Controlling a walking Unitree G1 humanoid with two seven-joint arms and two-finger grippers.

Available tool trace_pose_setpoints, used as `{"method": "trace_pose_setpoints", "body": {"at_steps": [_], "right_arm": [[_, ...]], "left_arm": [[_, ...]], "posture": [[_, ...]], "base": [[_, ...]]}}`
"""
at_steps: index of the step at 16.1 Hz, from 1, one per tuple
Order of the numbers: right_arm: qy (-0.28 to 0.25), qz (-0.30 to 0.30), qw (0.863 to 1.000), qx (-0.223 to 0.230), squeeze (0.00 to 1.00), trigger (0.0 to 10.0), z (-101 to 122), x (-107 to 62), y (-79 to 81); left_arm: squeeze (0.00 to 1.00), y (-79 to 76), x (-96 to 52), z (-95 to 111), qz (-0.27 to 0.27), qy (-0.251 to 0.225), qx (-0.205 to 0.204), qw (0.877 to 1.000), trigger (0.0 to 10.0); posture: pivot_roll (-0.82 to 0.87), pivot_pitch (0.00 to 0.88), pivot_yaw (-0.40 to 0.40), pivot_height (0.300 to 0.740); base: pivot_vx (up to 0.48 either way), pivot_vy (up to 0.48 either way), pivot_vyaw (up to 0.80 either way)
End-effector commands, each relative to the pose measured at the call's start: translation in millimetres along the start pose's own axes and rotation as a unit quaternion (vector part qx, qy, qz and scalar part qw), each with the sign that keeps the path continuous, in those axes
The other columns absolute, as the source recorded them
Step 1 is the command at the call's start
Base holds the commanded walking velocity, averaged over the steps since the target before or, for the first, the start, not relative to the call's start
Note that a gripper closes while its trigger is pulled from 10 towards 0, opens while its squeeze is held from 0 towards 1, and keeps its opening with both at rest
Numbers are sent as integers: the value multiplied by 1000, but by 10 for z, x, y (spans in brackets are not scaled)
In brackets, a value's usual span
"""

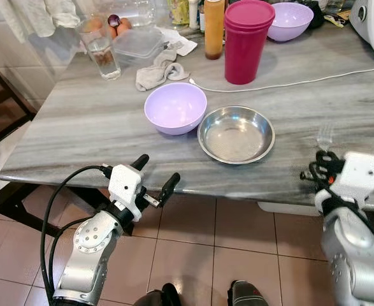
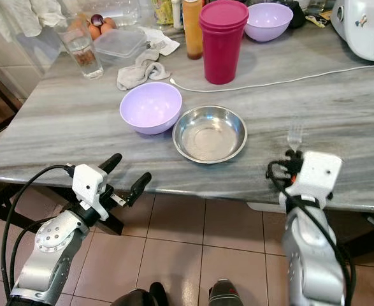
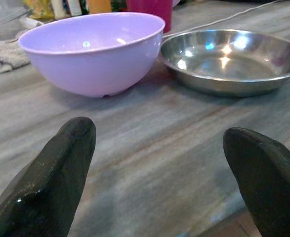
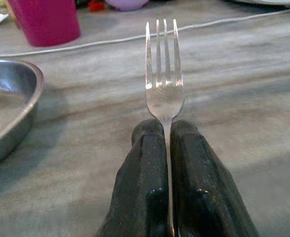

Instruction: Setting the table

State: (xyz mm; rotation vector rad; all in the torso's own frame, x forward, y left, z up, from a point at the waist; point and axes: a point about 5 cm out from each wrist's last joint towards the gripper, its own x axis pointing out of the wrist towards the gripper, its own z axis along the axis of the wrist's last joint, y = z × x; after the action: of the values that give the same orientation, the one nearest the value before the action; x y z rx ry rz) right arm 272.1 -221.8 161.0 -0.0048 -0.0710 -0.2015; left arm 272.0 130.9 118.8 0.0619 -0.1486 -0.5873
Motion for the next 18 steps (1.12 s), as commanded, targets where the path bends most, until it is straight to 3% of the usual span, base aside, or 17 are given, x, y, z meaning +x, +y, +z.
{"method": "trace_pose_setpoints", "body": {"at_steps": [1,8,11,16,18], "right_arm": [[6,6,1000,7,0,10000,-5,12,5],[46,49,998,20,0,10000,25,301,178],[64,51,995,59,0,10000,4,380,304],[91,73,989,96,0,10000,-66,354,525],[98,70,988,92,0,10000,-96,333,545]], "left_arm": [[0,2,-59,-19,-3,9,0,1000,10000],[0,-51,-78,-1,-28,8,-3,1000,10000],[0,-94,-73,13,-51,4,0,999,10000],[0,-112,-70,14,-59,6,1,998,10000],[0,-121,-62,16,-64,5,-1,998,10000]], "posture": [[-326,230,105,740],[-319,249,101,740],[-315,254,101,740],[-315,255,103,740],[-314,255,102,740]], "base": [[0,0,0],[0,0,0],[0,0,0],[0,0,0],[0,0,0]]}}
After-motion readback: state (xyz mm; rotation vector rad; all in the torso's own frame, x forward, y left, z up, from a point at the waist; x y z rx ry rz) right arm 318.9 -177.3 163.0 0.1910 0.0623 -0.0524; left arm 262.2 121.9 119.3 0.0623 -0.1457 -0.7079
